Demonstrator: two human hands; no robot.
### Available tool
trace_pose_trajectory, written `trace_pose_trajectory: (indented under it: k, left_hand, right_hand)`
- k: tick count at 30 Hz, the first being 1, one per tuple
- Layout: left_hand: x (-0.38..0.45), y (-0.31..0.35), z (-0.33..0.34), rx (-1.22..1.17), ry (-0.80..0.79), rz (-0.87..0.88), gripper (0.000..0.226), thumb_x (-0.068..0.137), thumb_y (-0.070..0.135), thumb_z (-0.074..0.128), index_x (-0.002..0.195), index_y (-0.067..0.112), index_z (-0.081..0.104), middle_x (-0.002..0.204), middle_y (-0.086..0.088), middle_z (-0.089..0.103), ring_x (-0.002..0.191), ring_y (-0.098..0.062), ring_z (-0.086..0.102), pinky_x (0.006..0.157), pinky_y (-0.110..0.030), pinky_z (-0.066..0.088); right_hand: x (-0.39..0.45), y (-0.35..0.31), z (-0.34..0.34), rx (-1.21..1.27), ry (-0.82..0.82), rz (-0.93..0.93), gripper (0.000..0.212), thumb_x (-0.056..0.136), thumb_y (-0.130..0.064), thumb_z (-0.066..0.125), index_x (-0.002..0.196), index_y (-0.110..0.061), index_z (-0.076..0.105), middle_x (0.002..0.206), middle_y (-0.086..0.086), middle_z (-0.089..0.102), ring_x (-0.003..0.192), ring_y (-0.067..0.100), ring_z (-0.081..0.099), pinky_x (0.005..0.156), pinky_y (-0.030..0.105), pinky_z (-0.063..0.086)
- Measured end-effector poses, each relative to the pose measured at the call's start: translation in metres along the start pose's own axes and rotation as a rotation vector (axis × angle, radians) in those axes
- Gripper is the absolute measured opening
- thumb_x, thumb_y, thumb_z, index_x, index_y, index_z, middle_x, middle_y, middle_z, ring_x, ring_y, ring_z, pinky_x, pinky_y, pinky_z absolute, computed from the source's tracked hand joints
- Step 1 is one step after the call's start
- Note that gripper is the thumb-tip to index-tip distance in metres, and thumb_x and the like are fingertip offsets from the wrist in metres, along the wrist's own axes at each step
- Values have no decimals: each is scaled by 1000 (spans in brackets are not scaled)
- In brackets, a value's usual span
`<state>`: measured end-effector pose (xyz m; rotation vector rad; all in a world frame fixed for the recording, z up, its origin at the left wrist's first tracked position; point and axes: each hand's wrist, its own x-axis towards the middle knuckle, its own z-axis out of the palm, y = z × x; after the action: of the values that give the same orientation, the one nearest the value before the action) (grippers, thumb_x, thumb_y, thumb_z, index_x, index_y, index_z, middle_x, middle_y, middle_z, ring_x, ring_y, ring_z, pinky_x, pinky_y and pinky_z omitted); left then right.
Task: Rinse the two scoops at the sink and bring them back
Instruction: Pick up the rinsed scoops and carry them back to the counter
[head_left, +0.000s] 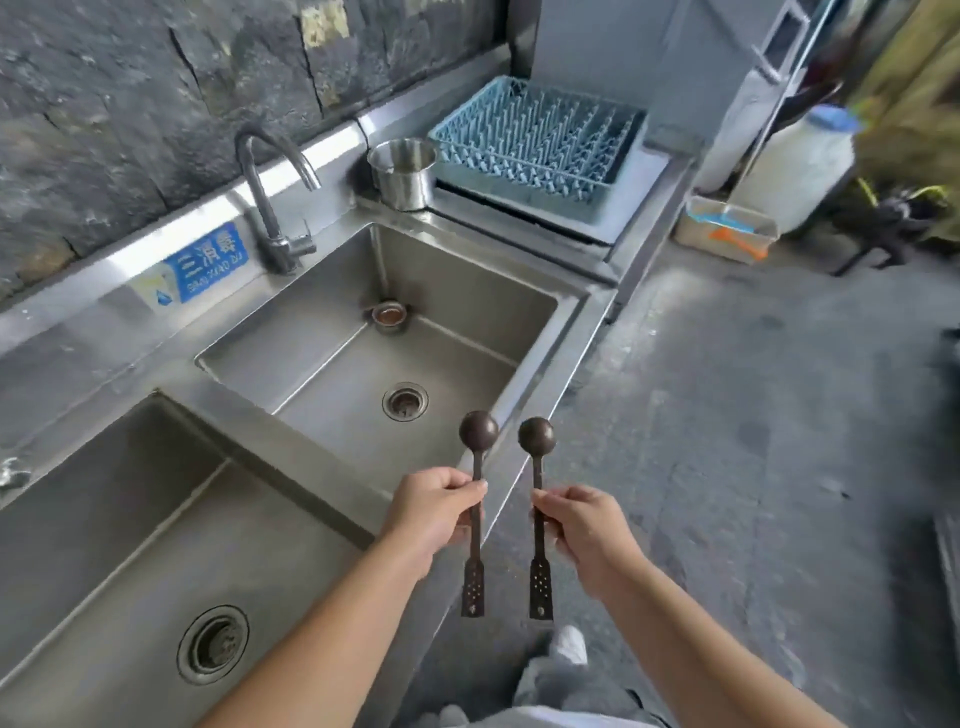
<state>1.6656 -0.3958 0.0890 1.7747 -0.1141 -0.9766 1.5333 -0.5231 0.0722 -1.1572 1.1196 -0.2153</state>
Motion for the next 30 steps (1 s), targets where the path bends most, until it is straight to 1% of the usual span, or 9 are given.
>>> trace_pose_trajectory:
  k: [2,5,13,16,18,19,21,24,30]
  left_hand:
    - [-16,1,29,106,-81,50,12,81,19,74,72,12,70,68,-5,71,57,-14,61,55,-22,45]
    - [-41,1,78,214,-220,80,12,83,17,72,75,8,69,65,0,69,47,-2,60,42,-12,40]
    - [-119,-27,216,429,-526,181,11,82,15,74,76,6,73,64,-2,69,52,-8,59,42,-12,39]
    - [-161,-53,276,476,-658,185,12,82,10,74,70,6,71,67,-8,68,63,-16,61,64,-30,57]
    - [-196,-75,318,523,-759,178,11,81,8,74,71,4,72,70,-10,70,71,-23,63,81,-42,57]
    - [-215,-88,339,550,-807,180,11,81,9,74,71,4,73,69,-8,70,70,-22,64,80,-41,57]
    - [-256,-113,379,593,-901,191,15,81,9,75,67,8,71,62,-3,69,62,-16,64,62,-27,57]
    - [-319,-151,437,649,-1036,198,19,82,7,74,64,10,69,57,0,66,48,-5,61,39,-10,39]
    - [-425,-216,525,834,-1285,257,19,80,14,76,62,16,71,55,5,68,51,-9,63,41,-11,40]
  right_hand:
    - [-20,13,-31,47,81,-11,19,81,-13,77,66,-10,65,65,14,60,41,11,41,37,21,28]
    - [-52,34,-80,135,192,-14,20,81,-11,77,65,-10,66,59,9,61,37,6,45,36,18,32]
    - [-156,98,-209,408,462,-10,14,84,-2,72,72,-1,65,60,8,62,36,2,50,35,14,35]
    - [-208,131,-260,493,553,8,17,84,-5,72,69,-5,64,55,4,61,38,6,49,36,15,35]
    - [-246,157,-297,519,625,19,15,85,-8,72,72,-5,64,53,1,61,39,7,48,36,15,34]
    - [-266,171,-316,535,667,22,14,85,-8,72,73,-4,65,51,0,60,38,7,48,36,15,33]
    - [-306,199,-353,577,757,26,13,86,-8,72,75,-3,66,49,0,61,35,5,47,35,15,33]
    - [-365,245,-401,632,887,39,15,85,-11,72,72,-7,67,60,5,69,40,5,51,38,17,35]
    - [-471,328,-460,742,1152,94,21,84,-19,71,64,-15,70,69,12,70,47,10,50,43,21,35]
